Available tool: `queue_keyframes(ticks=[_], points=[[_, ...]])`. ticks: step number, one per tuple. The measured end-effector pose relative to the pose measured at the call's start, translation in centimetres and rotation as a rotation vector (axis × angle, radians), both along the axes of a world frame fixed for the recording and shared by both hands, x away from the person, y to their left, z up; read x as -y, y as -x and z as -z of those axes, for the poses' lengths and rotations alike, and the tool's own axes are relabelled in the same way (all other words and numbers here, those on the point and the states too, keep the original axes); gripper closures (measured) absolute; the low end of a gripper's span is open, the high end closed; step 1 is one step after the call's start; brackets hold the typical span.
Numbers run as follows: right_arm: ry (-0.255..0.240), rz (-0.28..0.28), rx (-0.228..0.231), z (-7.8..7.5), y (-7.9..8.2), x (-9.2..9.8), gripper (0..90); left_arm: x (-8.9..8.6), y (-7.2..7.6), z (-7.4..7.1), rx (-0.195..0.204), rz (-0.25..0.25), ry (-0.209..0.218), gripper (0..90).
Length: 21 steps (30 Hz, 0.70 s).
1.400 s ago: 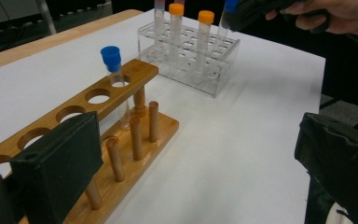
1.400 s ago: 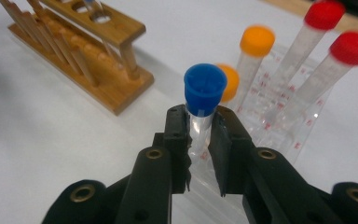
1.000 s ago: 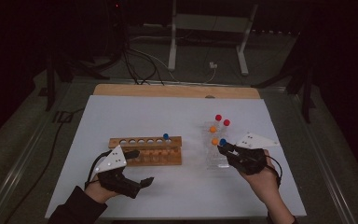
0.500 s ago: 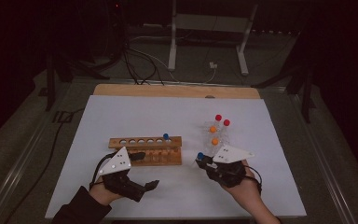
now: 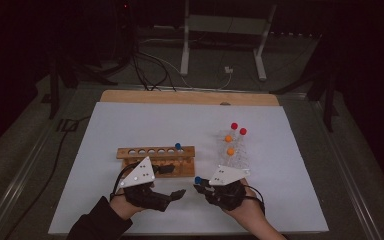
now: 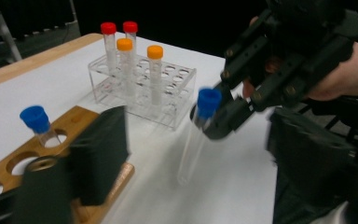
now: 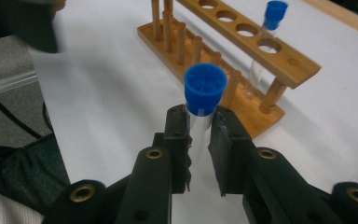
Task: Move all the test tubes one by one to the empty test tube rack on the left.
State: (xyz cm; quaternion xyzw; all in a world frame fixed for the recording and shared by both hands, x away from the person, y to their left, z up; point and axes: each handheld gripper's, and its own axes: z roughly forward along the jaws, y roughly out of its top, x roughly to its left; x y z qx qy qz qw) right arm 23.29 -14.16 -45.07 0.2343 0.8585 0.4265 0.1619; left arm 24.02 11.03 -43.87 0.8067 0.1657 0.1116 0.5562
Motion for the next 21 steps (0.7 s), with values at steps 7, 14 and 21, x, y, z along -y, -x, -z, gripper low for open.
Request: queue_keyframes(ticks=[7, 14, 21], points=[[0.004, -0.012, -0.007, 0.2, 0.2, -0.3, 76.7, 2.0, -0.2, 0.2, 0.015, 0.024, -0.031, 42.7], [0.001, -0.017, -0.017, 0.2, 0.2, -0.3, 76.7, 3.5, -0.4, 0.6, 0.027, 0.045, -0.076, 59.6], [0.005, -0.015, -0.013, 0.1, 0.2, -0.2, 76.7, 4.2, -0.5, 0.8, 0.050, 0.037, -0.085, 75.6]])
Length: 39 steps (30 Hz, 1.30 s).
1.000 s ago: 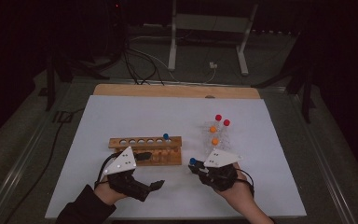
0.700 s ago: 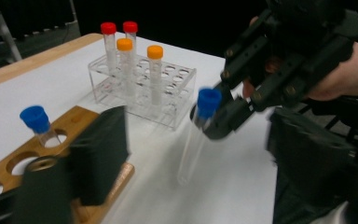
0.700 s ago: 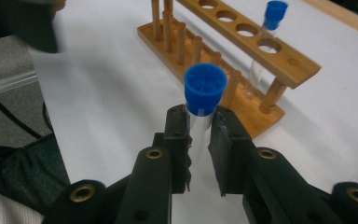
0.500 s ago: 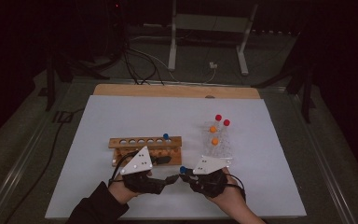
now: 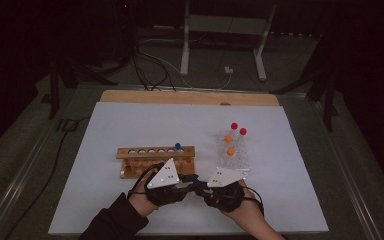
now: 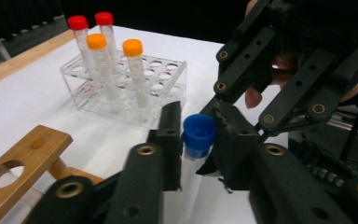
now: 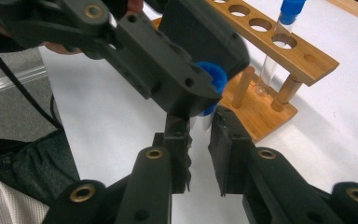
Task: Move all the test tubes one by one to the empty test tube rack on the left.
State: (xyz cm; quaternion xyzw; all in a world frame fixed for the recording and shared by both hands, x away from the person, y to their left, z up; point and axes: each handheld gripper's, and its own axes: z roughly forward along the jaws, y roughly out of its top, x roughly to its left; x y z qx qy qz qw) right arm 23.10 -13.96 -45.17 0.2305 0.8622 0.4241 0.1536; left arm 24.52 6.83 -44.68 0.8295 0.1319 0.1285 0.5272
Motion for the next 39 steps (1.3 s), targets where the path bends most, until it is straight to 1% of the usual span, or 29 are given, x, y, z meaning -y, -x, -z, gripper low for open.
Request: queue_keyframes(ticks=[2, 5, 7, 9, 10, 12, 14, 17, 18, 19, 22, 23, 24, 26, 27, 30, 31, 33, 38, 39], points=[[-0.004, 0.001, -0.002, 0.0, 0.0, 0.1, 76.6, 0.0, 0.0, -0.1, 0.003, 0.001, -0.004, 76.7], [-0.016, 0.000, -0.007, -0.1, -0.1, 0.2, 75.4, -0.1, -0.1, -0.2, 0.003, -0.004, 0.001, 77.7], [-0.019, 0.002, -0.002, -0.2, -0.1, 0.3, 69.6, -0.3, -0.2, -0.4, 0.017, -0.019, 0.000, 77.8], [-0.022, 0.010, 0.003, -0.3, 0.0, 0.5, 62.8, -0.8, -0.4, -0.8, 0.014, -0.032, 0.014, 77.9], [-0.026, 0.017, 0.007, -0.4, -0.1, 0.6, 60.1, -1.1, -0.5, -1.0, 0.019, -0.041, 0.014, 78.0], [-0.043, 0.030, 0.006, -0.6, -0.1, 0.9, 54.7, -1.6, -0.8, -1.4, 0.022, -0.058, 0.024, 78.0], [-0.056, 0.044, 0.015, -0.7, -0.2, 1.3, 50.3, -2.1, -1.1, -1.8, 0.028, -0.075, 0.028, 78.0], [-0.091, 0.052, 0.020, -0.9, -0.3, 1.8, 43.6, -2.8, -1.4, -2.4, 0.044, -0.100, 0.033, 78.0], [-0.106, 0.060, 0.021, -1.0, -0.3, 2.0, 42.0, -3.0, -1.6, -2.6, 0.052, -0.108, 0.032, 78.0], [-0.117, 0.061, 0.020, -1.1, -0.4, 2.1, 40.6, -3.2, -1.7, -2.8, 0.051, -0.116, 0.039, 78.0], [-0.138, 0.079, 0.021, -1.2, -0.4, 2.5, 35.4, -4.0, -2.3, -3.5, 0.063, -0.143, 0.039, 78.0], [-0.140, 0.085, 0.027, -1.3, -0.4, 2.5, 31.5, -4.1, -2.4, -3.6, 0.062, -0.146, 0.041, 78.0], [-0.137, 0.089, 0.031, -1.3, -0.4, 2.6, 28.1, -4.3, -2.5, -3.8, 0.073, -0.159, 0.039, 78.0], [-0.136, 0.099, 0.033, -1.3, -0.4, 2.6, 22.1, -4.6, -2.8, -4.3, 0.080, -0.174, 0.044, 78.0], [-0.145, 0.098, 0.035, -1.3, -0.4, 2.7, 18.9, -4.8, -3.0, -4.5, 0.083, -0.187, 0.048, 78.0], [-0.161, 0.109, 0.028, -1.4, -0.5, 2.8, 11.2, -5.3, -3.7, -5.1, 0.092, -0.215, 0.060, 78.0], [-0.166, 0.105, 0.024, -1.4, -0.6, 2.9, 7.0, -5.4, -4.0, -5.3, 0.094, -0.224, 0.064, 78.0], [-0.173, 0.102, 0.021, -1.4, -0.6, 3.0, 1.5, -5.6, -4.4, -5.4, 0.097, -0.237, 0.068, 78.0], [-0.186, 0.091, 0.019, -1.6, -0.7, 3.4, 0.0, -5.8, -5.6, -5.6, 0.111, -0.269, 0.062, 78.0], [-0.189, 0.090, 0.020, -1.6, -0.7, 3.5, 0.0, -5.8, -5.9, -5.6, 0.107, -0.275, 0.070, 78.0]])
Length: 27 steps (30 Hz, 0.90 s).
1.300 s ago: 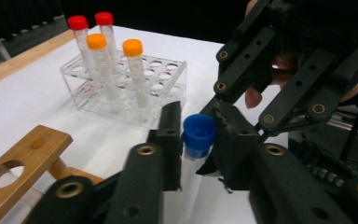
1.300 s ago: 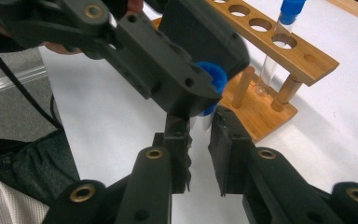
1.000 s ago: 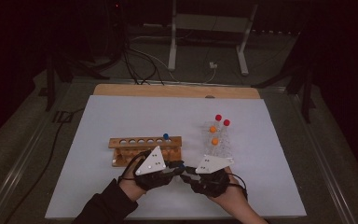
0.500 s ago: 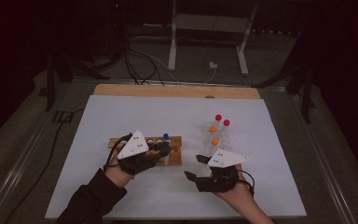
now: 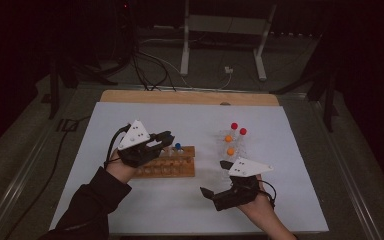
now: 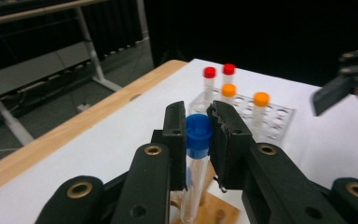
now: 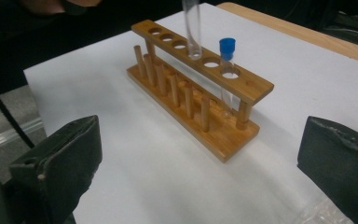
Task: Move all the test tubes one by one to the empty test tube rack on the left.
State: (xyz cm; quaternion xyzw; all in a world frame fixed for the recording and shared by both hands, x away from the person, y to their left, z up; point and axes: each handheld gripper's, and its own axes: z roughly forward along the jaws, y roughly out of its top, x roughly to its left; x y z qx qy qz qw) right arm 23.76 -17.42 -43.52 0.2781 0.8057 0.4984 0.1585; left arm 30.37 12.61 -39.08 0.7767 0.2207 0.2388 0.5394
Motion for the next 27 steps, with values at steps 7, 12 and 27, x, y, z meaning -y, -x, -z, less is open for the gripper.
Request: queue_keyframes(ticks=[7, 12, 27], points=[[-0.001, 0.009, 0.026, 0.0, 0.0, 0.3, 0.0, 0.2, -1.4, 1.2, -0.012, -0.042, 0.025, 78.0], [0.011, 0.011, 0.024, 0.2, 0.0, 0.3, 0.0, 0.5, -1.7, 2.4, -0.036, -0.045, 0.019, 78.0], [-0.025, 0.002, 0.013, 0.4, -0.2, 0.8, 0.0, 0.0, -2.1, 5.5, -0.111, -0.061, -0.011, 77.8]])
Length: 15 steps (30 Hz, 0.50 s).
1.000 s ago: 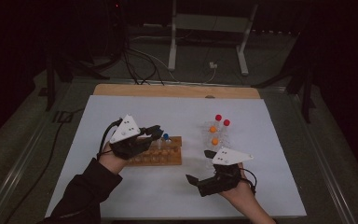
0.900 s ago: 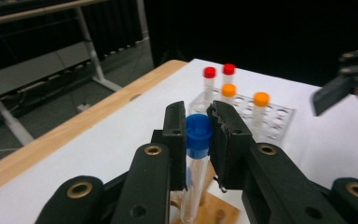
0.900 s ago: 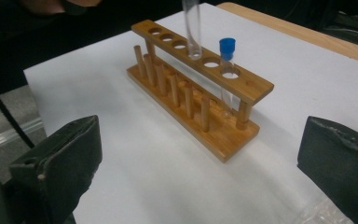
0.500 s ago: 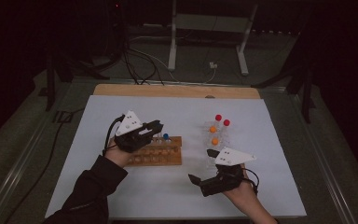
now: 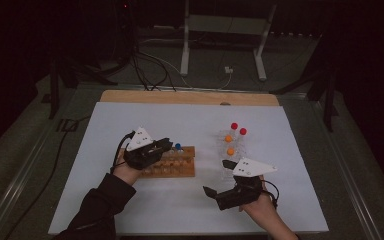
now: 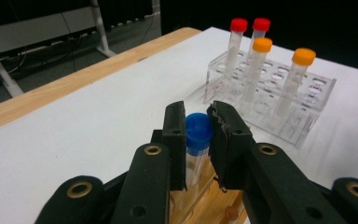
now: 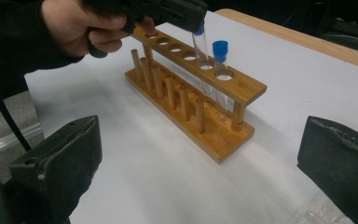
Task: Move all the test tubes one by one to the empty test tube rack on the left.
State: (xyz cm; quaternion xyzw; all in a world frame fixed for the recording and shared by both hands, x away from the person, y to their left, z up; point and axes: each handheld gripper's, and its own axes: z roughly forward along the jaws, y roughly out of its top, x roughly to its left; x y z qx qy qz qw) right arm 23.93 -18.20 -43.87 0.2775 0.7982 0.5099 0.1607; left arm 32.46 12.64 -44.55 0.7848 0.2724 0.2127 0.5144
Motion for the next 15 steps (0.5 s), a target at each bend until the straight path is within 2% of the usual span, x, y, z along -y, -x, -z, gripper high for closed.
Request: queue_keyframes(ticks=[3, 15], points=[[0.014, -0.006, -0.006, 0.04, 0.03, -0.03, 0.0, 0.14, -0.16, 0.12, -0.009, 0.000, -0.012, 77.8], [0.019, -0.002, -0.011, -0.12, 0.04, 0.15, 0.0, 0.61, -0.79, 0.90, -0.053, 0.006, -0.065, 77.7]])
